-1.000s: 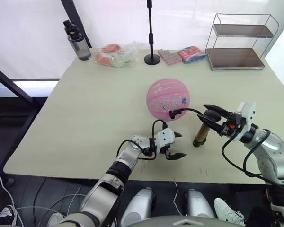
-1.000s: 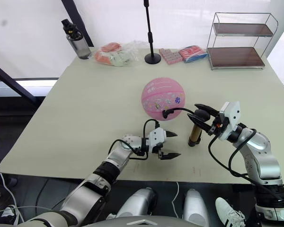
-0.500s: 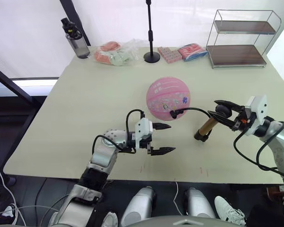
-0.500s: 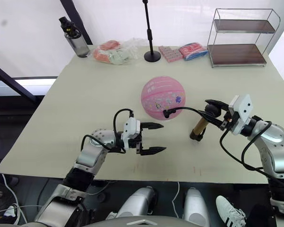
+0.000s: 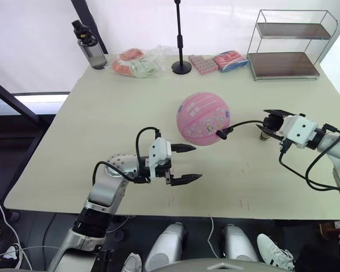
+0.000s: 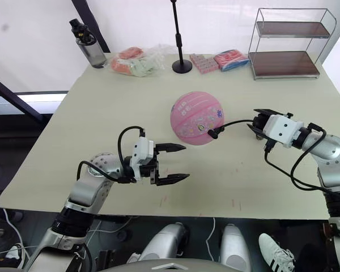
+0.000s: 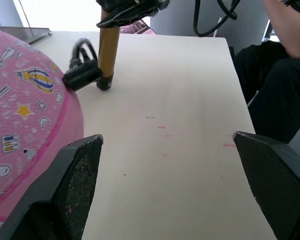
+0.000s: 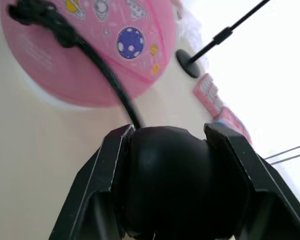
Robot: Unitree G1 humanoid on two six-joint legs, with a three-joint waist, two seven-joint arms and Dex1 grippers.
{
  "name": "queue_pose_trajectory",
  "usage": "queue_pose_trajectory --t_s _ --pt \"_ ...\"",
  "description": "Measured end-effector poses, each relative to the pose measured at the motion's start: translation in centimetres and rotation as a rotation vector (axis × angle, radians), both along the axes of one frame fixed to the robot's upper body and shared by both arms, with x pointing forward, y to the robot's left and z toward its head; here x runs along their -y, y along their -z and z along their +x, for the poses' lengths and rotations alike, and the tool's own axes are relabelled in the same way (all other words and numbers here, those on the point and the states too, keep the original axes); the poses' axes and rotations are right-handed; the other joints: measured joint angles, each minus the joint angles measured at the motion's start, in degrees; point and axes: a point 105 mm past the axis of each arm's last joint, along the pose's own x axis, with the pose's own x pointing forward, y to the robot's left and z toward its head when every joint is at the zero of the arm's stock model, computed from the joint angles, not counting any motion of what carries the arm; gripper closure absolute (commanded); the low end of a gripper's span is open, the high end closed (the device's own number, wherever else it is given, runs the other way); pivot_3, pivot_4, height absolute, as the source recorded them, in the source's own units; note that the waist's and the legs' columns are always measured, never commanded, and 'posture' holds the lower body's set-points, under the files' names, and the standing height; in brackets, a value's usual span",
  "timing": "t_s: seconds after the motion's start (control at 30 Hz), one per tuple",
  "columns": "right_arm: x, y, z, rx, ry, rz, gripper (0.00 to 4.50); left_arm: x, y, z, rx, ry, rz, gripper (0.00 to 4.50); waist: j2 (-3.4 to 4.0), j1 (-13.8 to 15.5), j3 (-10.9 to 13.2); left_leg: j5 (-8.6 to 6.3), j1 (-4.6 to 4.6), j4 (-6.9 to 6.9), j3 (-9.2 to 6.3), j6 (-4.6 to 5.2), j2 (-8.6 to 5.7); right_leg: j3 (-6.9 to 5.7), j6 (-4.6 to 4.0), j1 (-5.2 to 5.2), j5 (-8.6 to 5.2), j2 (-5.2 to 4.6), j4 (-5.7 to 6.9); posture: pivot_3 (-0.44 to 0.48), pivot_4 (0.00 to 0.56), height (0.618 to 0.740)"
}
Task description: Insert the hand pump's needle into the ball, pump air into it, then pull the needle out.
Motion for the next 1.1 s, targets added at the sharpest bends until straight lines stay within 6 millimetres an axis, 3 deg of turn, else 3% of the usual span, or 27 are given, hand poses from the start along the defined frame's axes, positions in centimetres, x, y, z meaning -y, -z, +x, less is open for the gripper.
queue_pose_trajectory --t_s 0.2,0.5,0.57,0.6,0.63,0.67,0.73,0.93,1.1 --pt "-0.4 1.9 -0.3 0.139 -0.067 -0.254 2.48 -0.1 -0.1 0.1 0.001 -0.013 0.002 0.08 0.03 -0.16 0.05 0.04 -0.18 -0.04 0.19 -0.07 0.03 0.18 -0.01 -0.31 0.00 0.04 0.04 0.000 0.150 0.736" --pt "-2.5 5.7 -2.3 0.121 -0.182 -0.285 2.48 -0.1 -0.2 0.1 0.002 -0.010 -0.002 0.08 0.02 -0.16 0.05 0.05 -0.20 -0.02 0.21 -0.07 0.05 0.23 -0.02 -0.33 0.01 0.07 0.07 0.000 0.150 0.736" --pt "-2.9 6.2 -2.6 0.102 -0.203 -0.273 1.64 0.0 -0.3 0.1 0.004 -0.010 -0.002 0.00 0.02 -0.18 0.05 0.06 -0.19 -0.01 0.21 -0.08 0.07 0.23 -0.04 -0.32 0.02 0.10 0.09 0.000 0.150 0.736" --pt "-3.0 6.6 -2.7 0.085 -0.208 -0.265 1.55 0.0 -0.3 0.1 0.005 -0.010 -0.002 0.00 0.02 -0.18 0.05 0.06 -0.19 -0.01 0.21 -0.09 0.07 0.23 -0.05 -0.32 0.03 0.10 0.09 0.000 0.150 0.736" --pt "-3.1 7.0 -2.8 0.064 -0.212 -0.258 1.24 0.0 -0.3 0.1 0.005 -0.010 -0.002 0.00 0.01 -0.17 0.05 0.06 -0.19 -0.01 0.20 -0.09 0.09 0.23 -0.06 -0.32 0.03 0.11 0.09 0.000 0.150 0.736" --pt "-3.2 7.5 -3.0 0.038 -0.219 -0.253 0.65 0.0 -0.3 0.1 0.006 -0.010 -0.002 0.00 0.02 -0.17 0.05 0.06 -0.19 -0.01 0.21 -0.09 0.09 0.23 -0.06 -0.33 0.03 0.11 0.09 0.000 0.150 0.736" --pt "-3.1 8.7 -3.6 -0.025 -0.232 -0.242 0.14 0.0 -0.3 0.1 0.008 -0.010 -0.002 0.00 0.02 -0.23 0.06 0.06 -0.19 -0.01 0.25 -0.09 0.09 0.28 -0.06 -0.33 0.04 0.11 0.09 0.000 0.150 0.736" --pt "-2.4 7.8 -4.1 -0.042 -0.261 -0.213 0.14 -0.1 -0.3 0.1 0.009 -0.010 0.000 0.00 0.02 -0.81 0.06 0.06 -0.17 0.01 0.25 -0.09 0.11 0.29 -0.07 -0.33 0.05 0.13 0.13 0.000 0.150 0.736" --pt "-2.4 7.7 -5.6 -0.130 -0.232 0.004 0.14 -0.1 -0.4 0.2 0.011 -0.013 -0.002 0.00 0.02 -1.08 0.06 0.06 -0.18 0.02 0.24 -0.09 0.13 0.31 -0.08 -0.33 0.05 0.13 0.13 0.000 0.150 0.736"
